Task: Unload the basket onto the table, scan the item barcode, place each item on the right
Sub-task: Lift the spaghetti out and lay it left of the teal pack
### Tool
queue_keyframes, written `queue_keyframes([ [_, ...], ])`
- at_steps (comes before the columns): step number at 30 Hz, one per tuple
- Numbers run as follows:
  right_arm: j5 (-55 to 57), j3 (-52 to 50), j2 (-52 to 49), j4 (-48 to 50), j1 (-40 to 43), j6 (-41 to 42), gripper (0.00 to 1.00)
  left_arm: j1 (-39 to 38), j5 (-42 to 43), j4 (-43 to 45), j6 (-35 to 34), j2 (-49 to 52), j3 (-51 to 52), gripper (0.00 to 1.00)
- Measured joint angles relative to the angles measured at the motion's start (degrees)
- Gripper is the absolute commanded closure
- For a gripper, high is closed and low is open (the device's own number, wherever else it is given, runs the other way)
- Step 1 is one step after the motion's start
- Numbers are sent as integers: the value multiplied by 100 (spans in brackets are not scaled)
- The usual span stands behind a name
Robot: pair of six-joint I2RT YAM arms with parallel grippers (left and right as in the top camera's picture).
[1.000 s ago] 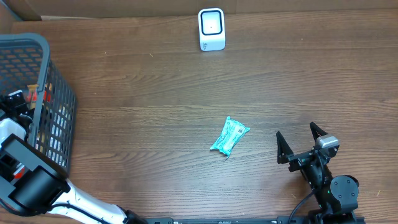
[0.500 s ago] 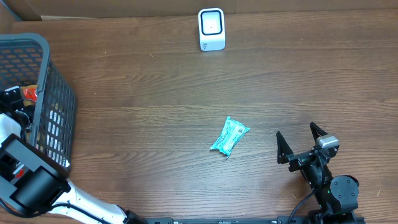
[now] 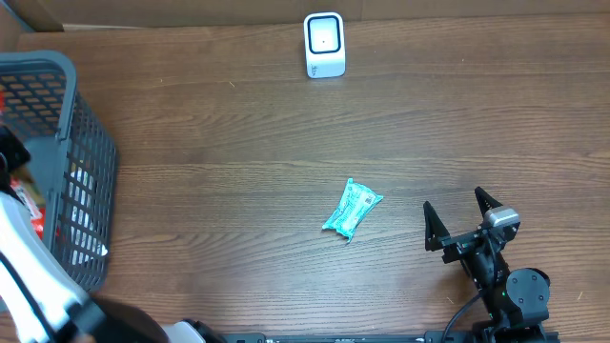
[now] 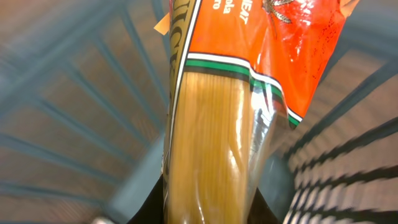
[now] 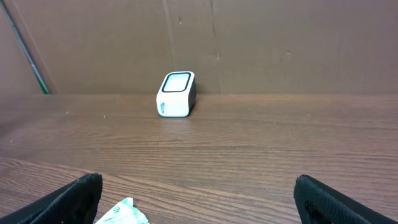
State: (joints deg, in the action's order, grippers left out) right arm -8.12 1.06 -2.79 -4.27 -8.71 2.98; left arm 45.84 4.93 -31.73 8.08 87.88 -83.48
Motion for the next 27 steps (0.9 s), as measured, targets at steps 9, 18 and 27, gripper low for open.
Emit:
queue_keyframes([
  [9,4,0,0,0,0,-2,0,-885,-1456,492,-225,-1705,-328,96],
  [18,2,0,0,0,0,2,0,-2288,-1585,-1049,-817,-2667,-590,96],
  [27,2,0,0,0,0,-2,0,-4186,-612,-3071,-2310,-2629,-66,96],
])
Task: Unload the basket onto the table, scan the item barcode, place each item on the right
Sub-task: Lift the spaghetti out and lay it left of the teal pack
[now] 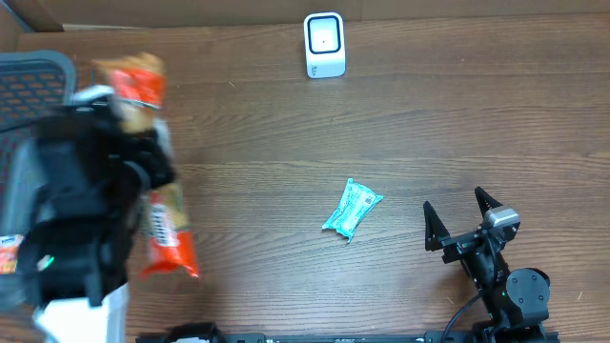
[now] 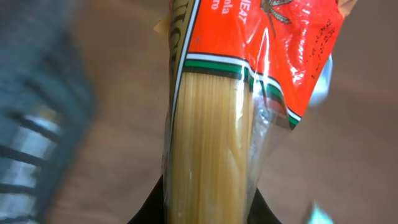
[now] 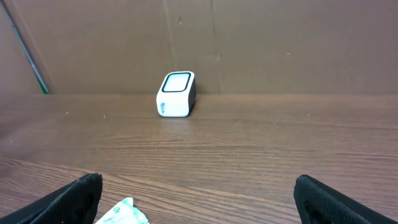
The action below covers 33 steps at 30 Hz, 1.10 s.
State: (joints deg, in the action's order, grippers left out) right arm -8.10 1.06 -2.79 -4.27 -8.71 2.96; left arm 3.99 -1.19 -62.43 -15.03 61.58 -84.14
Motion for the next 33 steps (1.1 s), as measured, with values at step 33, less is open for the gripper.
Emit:
queue_keyframes([
  [33,0,0,0,-2,0,4,0,-2970,205,4483,-1182,2927,3410,93],
])
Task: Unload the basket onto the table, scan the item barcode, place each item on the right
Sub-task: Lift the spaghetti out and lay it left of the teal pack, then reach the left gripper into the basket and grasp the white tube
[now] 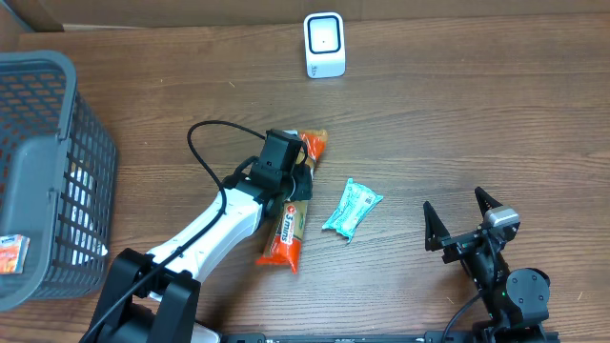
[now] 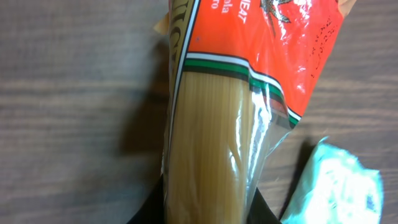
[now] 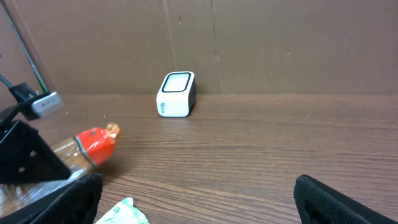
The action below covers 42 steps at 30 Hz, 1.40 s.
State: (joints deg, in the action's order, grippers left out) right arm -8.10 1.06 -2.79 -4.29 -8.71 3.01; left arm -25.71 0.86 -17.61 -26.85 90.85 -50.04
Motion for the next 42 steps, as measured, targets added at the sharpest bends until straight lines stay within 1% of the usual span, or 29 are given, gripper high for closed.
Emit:
queue_keyframes([
  [1,-2,0,0,0,0,-4,0,-9,2,79,0,0,0,75],
  [3,-2,0,0,2,0,-2,0,-9,2,151,-4,0,0,48],
  [4,0,0,0,2,0,-2,0,-9,17,149,13,0,0,39],
  [7,0,0,0,0,0,-2,0,-9,94,37,26,-9,-24,16],
  [8,-2,0,0,2,0,0,0,-9,111,-44,44,-17,-39,12],
  [9,-2,0,0,0,0,0,0,-9,133,-264,92,-33,-125,6],
  [10,0,0,0,0,-2,-2,0,-9,140,-321,94,-46,-155,4],
  [11,-2,0,0,2,0,0,0,-7,155,-627,166,-70,-317,0],
  [13,0,0,0,0,0,0,0,17,157,-1086,348,-166,-702,0],
  [15,-2,0,0,2,0,0,0,74,155,-1622,621,-323,-1331,0],
  [19,-2,0,0,2,0,0,0,297,153,-2586,1316,-739,-2992,0],
  [23,-2,0,0,0,0,-2,0,671,140,-3668,1969,-1185,-4592,0],
  [26,0,0,0,2,-2,0,0,1091,-13,-4269,2216,-1440,-5412,0],
  [30,-2,0,0,4,0,-2,0,2184,-254,-4793,2323,-1663,-6107,0],
  [34,-2,0,0,2,0,-2,0,3661,-352,-4996,2177,-1725,-6332,0],
  [37,0,0,0,2,-2,-2,0,4881,-378,-5040,1818,-1676,-6336,0],
  [39,0,0,0,2,0,0,0,5674,-365,-5042,1434,-1574,-6334,0],
  [42,0,0,0,4,0,-2,0,6592,-227,-5040,890,-1325,-6323,2],
])
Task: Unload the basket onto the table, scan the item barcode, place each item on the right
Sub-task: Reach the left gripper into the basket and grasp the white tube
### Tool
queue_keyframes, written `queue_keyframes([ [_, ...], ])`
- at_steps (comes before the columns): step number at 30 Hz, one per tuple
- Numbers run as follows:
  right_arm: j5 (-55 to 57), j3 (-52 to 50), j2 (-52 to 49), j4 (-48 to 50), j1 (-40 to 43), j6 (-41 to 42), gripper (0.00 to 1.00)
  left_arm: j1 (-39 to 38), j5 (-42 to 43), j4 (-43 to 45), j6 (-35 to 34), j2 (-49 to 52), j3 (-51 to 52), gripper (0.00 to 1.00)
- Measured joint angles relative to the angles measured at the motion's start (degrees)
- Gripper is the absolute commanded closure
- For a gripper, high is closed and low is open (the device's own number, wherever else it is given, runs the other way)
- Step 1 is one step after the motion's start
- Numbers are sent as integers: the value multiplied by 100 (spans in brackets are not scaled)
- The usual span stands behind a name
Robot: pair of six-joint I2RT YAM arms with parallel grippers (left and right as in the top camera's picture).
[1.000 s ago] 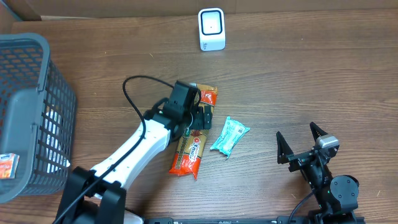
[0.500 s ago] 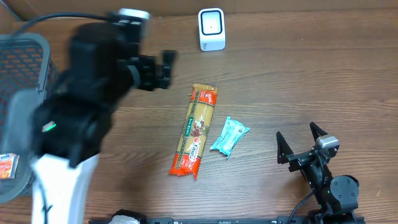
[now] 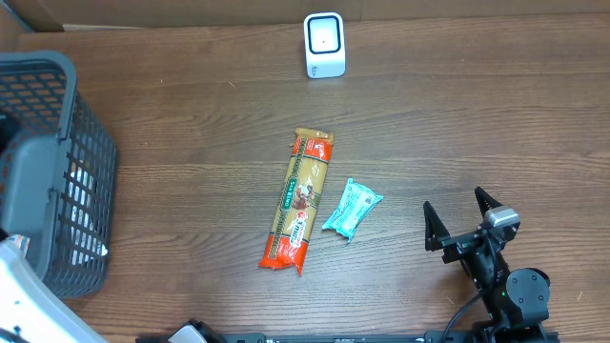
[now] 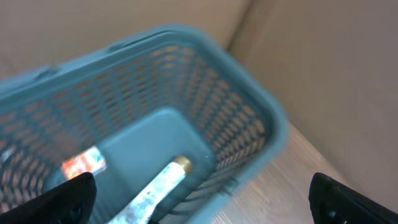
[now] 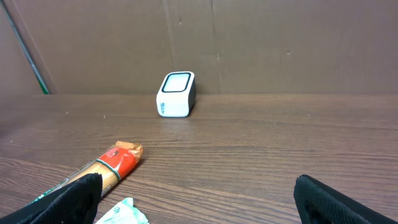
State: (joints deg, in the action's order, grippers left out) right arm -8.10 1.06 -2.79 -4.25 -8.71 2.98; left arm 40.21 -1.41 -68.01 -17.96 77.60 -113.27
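Observation:
A long spaghetti packet [image 3: 299,200] with red ends lies flat mid-table, and its near end [image 5: 115,158] shows in the right wrist view. Just right of it lies a small teal packet [image 3: 352,209]. The white scanner [image 3: 324,44] stands at the far edge, facing the table [image 5: 176,94]. My left gripper [image 4: 202,190] is open and holds nothing. It hovers over the grey basket [image 4: 261,106], which holds a red-orange packet [image 4: 84,165] and a pale tube [image 4: 155,186]. My right gripper [image 3: 461,224] rests open at the near right, clear of both packets.
The basket [image 3: 57,65] fills the table's left edge. Part of my left arm's white link [image 3: 24,295] crosses the lower left corner. A cardboard wall [image 5: 280,43] stands behind the scanner.
My left gripper was shut on the spaghetti packet, low beside the teal packet. Now the packet lies on the table, and the gripper is open over the basket. The right arm has not moved.
My left gripper was shut on the spaghetti packet inside the basket. Then it held the packet outside the basket, over the left of the table, and then at mid-table beside the teal packet. Now the packet lies there alone, and the open gripper is over the basket.

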Motion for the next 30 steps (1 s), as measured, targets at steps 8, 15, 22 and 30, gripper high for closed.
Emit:
queue_keyframes([
  [8,-2,0,0,-4,0,0,0,973,378,-446,-310,1141,31,2],
  [15,0,0,0,0,0,2,0,1364,498,-1073,396,2251,57,6],
  [22,-2,0,0,-4,0,2,0,1475,992,-1147,1381,3128,66,12],
  [30,0,0,0,-2,-2,0,0,1344,1644,-1097,2409,3884,74,15],
])
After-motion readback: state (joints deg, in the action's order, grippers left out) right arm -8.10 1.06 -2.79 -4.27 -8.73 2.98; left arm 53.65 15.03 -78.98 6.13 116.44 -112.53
